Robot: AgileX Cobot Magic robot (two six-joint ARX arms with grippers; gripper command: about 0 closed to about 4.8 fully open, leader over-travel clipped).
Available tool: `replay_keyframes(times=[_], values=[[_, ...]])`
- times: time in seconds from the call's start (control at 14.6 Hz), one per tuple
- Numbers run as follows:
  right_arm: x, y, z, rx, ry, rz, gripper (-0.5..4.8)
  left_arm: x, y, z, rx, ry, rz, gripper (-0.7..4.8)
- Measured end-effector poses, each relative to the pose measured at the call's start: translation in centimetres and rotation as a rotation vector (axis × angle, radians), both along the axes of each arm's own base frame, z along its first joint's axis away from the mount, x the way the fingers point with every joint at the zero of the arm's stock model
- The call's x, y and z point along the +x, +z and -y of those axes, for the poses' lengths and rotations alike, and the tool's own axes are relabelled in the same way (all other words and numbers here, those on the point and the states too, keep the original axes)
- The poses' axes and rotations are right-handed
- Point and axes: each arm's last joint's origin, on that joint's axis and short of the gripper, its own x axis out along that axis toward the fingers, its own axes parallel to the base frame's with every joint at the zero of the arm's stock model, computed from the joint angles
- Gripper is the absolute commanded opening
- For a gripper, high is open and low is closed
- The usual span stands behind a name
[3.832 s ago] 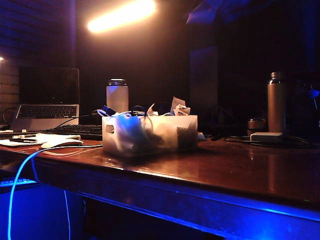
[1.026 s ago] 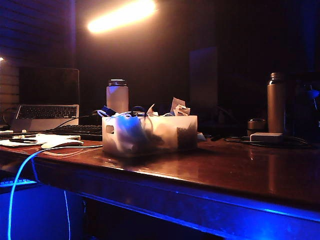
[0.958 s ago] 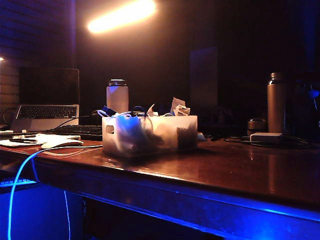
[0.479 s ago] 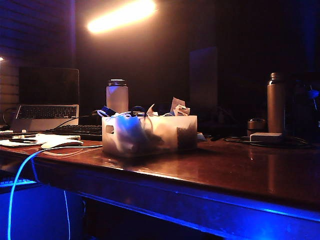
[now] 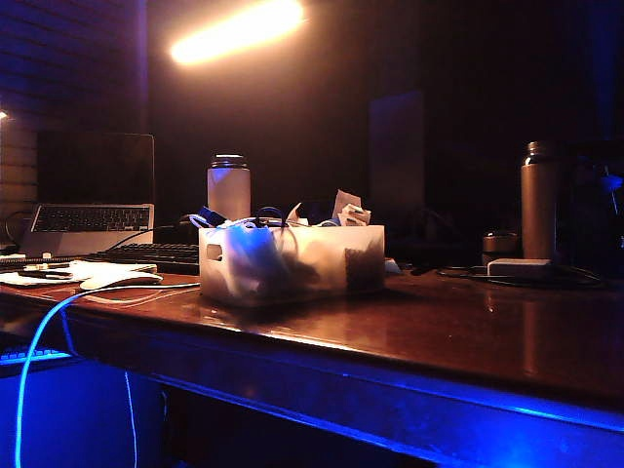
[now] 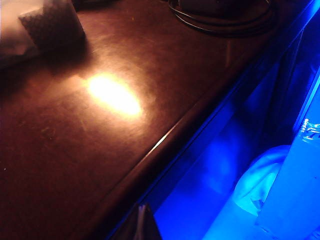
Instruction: Pick up the liquid glue and place it into the translucent box.
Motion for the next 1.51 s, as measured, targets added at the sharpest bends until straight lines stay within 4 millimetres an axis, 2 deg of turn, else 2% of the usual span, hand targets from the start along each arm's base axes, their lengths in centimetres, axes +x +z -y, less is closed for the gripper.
replay_keyframes(times=[0.41, 0.55, 0.62, 0.82, 1.16, 1.51], values=[[0.0, 0.1, 0.0, 0.001, 0.0, 0.01, -0.03, -0.1, 0.2, -0.1, -0.007, 0.007, 0.027, -0.05], [-0.2, 0.4, 0.0, 0.007, -0.001, 0.053, -0.03, -0.2, 0.8, -1.0, -0.021, 0.086, 0.095, -0.05], [-0.4, 0.8, 0.1, 0.016, -0.003, 0.115, -0.03, -0.3, 1.2, -2.1, -0.022, 0.197, 0.145, -0.05], [-0.3, 0.8, 0.6, 0.015, -0.059, 0.139, -0.03, -0.4, 1.5, -3.2, -0.015, 0.324, 0.201, -0.05], [-0.1, 0.7, 1.3, 0.012, -0.13, 0.171, -0.03, -0.4, 1.5, -2.3, -0.026, 0.228, 0.201, -0.05], [-0.1, 0.7, 1.3, 0.012, -0.13, 0.172, -0.03, -0.4, 1.5, -2.3, -0.026, 0.227, 0.201, -0.05]])
